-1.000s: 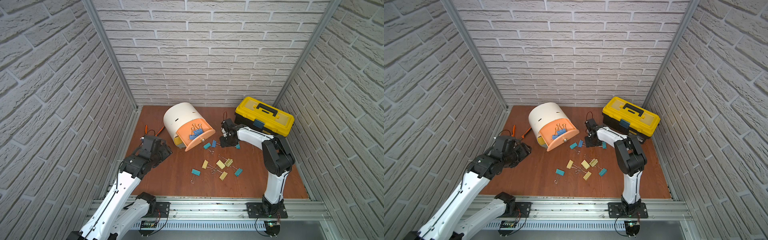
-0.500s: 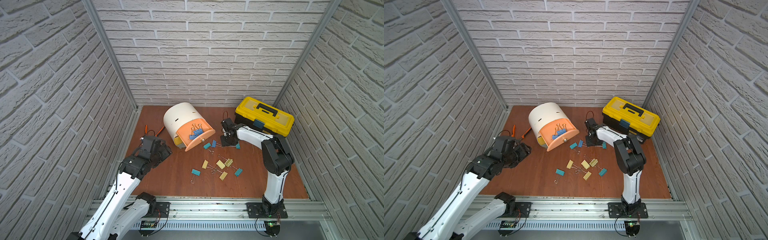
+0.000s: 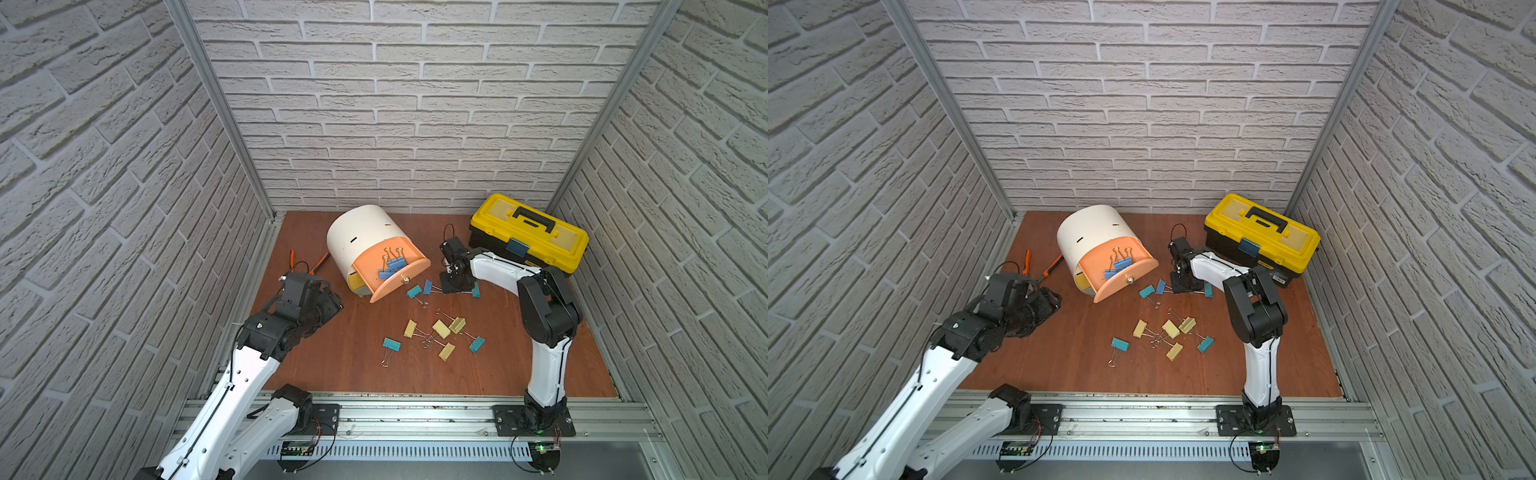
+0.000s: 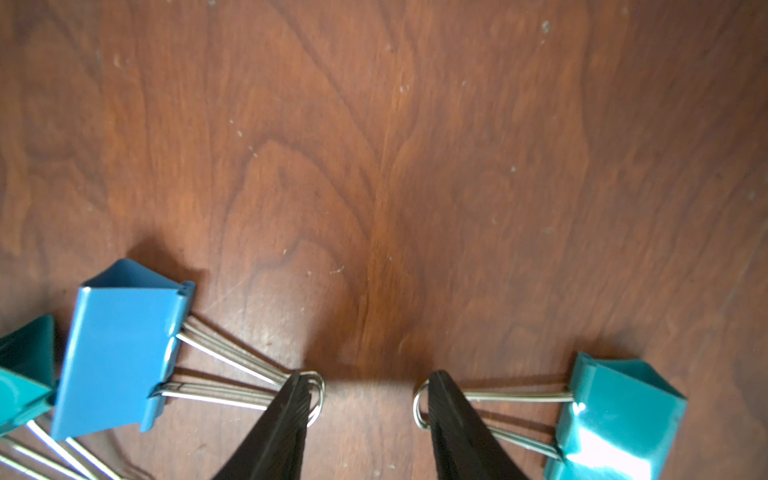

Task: Put the binder clips in the drawer according to color
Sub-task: Pick up the binder clip at the center of the board.

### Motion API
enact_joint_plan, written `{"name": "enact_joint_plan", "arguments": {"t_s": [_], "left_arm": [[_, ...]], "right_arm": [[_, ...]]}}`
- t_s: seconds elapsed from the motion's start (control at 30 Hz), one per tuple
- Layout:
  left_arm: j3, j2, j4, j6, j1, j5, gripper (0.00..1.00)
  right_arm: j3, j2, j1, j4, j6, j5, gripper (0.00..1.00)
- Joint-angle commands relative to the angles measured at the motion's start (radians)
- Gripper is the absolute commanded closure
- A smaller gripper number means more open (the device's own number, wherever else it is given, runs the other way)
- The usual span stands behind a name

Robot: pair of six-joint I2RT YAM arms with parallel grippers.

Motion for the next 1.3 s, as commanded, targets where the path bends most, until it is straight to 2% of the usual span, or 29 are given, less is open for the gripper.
{"name": "enact_joint_plan", "arguments": {"t_s": [0.0,0.2,0.83,1.03,1.27], "left_arm": [[0.026,-0.006,0.000,0.001,0.007,-0.015,0.27],[0.024,0.001,0.020,0.001,0.007,-0.010,0.27],[0.011,0.047,0.108,0.015,0.002,0.020,0.27],[0.005,0.042,0.112,0.018,0.003,0.025,0.27],[0.006,0.032,0.111,0.018,-0.001,0.021,0.27]], "right_arm": [[-0.025,0.008,-0.003,-0.009,0.011,0.048,0.54],[-0.106,-0.020,-0.025,0.002,0.018,0.068,0.55],[-0.436,-0.328,-0.058,0.024,0.069,0.061,0.56],[-0.442,-0.435,-0.052,0.015,0.075,-0.002,0.52],[-0.407,-0.475,-0.001,-0.007,0.056,-0.084,0.48]]}}
